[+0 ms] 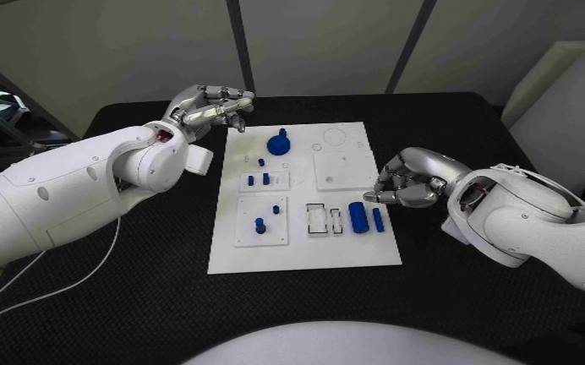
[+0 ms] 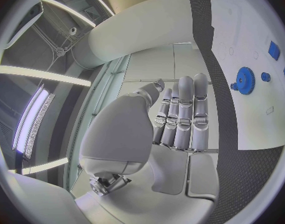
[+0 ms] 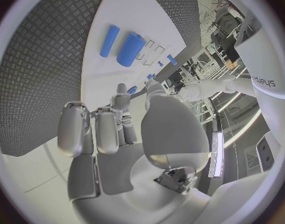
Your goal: Assemble the parts on the task board
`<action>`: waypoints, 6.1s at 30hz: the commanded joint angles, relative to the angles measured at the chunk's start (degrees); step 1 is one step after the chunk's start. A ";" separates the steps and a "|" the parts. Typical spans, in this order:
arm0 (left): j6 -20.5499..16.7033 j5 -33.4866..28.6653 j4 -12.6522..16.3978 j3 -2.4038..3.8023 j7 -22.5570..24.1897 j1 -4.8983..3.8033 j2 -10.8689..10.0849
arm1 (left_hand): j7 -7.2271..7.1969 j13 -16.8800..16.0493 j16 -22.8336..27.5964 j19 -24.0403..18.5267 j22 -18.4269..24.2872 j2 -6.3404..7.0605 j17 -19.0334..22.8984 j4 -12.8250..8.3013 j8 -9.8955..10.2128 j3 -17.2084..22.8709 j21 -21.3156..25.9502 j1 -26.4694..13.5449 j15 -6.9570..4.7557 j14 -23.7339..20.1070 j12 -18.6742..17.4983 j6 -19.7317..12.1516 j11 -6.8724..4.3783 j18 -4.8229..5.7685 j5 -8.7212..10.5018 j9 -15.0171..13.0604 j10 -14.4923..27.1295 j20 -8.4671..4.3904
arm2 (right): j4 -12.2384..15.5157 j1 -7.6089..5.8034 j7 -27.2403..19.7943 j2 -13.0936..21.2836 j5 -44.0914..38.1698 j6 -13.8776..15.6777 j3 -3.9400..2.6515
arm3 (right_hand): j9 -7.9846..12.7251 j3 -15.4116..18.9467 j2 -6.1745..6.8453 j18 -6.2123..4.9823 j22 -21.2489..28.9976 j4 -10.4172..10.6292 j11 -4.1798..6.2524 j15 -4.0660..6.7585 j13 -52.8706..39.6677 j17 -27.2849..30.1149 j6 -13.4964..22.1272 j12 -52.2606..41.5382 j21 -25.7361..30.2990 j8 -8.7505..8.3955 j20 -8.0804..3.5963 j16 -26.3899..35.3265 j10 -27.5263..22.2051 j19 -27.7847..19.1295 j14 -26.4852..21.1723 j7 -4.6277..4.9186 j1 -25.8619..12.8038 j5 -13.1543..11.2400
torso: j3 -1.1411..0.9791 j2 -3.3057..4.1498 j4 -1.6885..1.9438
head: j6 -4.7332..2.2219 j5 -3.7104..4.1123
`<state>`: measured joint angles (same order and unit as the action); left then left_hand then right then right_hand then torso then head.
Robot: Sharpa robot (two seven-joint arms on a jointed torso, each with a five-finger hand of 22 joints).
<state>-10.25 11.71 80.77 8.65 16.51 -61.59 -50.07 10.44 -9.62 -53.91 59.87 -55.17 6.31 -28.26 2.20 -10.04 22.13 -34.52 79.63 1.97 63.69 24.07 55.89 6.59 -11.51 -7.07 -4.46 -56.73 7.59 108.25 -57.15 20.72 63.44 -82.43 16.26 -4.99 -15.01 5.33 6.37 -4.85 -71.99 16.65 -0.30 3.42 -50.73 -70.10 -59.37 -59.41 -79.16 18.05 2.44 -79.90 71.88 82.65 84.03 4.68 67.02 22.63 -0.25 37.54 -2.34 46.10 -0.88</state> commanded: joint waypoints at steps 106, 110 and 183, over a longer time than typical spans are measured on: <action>1.02 -2.76 0.40 -0.05 -0.67 -0.08 -0.15 | 0.01 -0.16 0.22 0.23 0.38 -0.68 0.17 0.38 -0.47 -0.73 0.62 -0.35 0.23 -0.40 0.61 -0.53 -0.10 1.04 -0.33 0.07 0.66 0.36 | -2.28 4.95 11.33 -14.22 1.98 0.11 0.27 | -11.47 7.64 -6.79 1.38 -1.94 0.11 0.44 0.67 -8.39 -3.07 5.62 -0.68 -1.20 8.78 -0.32 -1.08 0.26 0.55 2.92 -0.58 -1.64 2.43 | 0.08 0.10 0.02 | 0.61 -1.05; 0.98 -2.76 0.41 -0.05 -0.68 -0.08 -0.15 | 0.01 -0.16 0.22 0.23 0.38 -0.68 0.17 0.38 -0.47 -0.73 0.62 -0.35 0.23 -0.40 0.61 -0.53 -0.10 1.04 -0.33 0.07 0.66 0.36 | -2.45 4.95 11.54 -14.41 1.61 -0.01 0.26 | -11.75 8.20 -6.80 1.38 -1.91 0.12 0.44 0.67 -8.48 -3.06 5.70 -0.52 -1.15 8.95 -0.32 -1.01 0.23 0.51 2.91 -0.58 -2.38 1.06 | 0.06 0.12 0.03 | 0.64 -1.06; 1.40 -2.76 0.23 -0.12 -1.19 -0.08 -0.49 | 0.04 -0.17 0.24 0.31 0.49 -0.78 0.21 0.38 -0.51 -0.82 0.78 -0.33 0.24 -0.41 0.73 -0.62 -0.07 1.04 -0.35 0.08 0.83 0.37 | -0.24 4.97 6.02 -10.49 -2.99 0.26 0.33 | -14.54 8.83 -4.82 1.48 -2.54 -1.06 1.12 1.23 -13.79 -4.18 5.02 -3.04 -1.08 10.56 -0.82 -0.70 3.50 0.60 3.02 -1.31 4.83 -19.28 | 0.04 0.04 -0.06 | 0.93 -1.16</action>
<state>-9.52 9.22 80.93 8.49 15.30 -61.57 -50.52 10.64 -9.73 -53.92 60.08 -54.77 6.09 -28.10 2.60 -10.26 21.74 -33.85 79.41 2.17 63.49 24.58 55.68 6.59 -11.50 -7.07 -4.45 -56.34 7.81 107.64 -52.11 29.27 52.37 -85.52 13.28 -4.63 -29.66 14.45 1.61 -3.99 -74.60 15.55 0.90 4.83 -64.60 -74.34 -54.70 -62.71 -80.52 28.78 1.45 -80.83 75.69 83.64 83.84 3.51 71.21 3.08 -0.18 37.60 -2.34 47.05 -2.01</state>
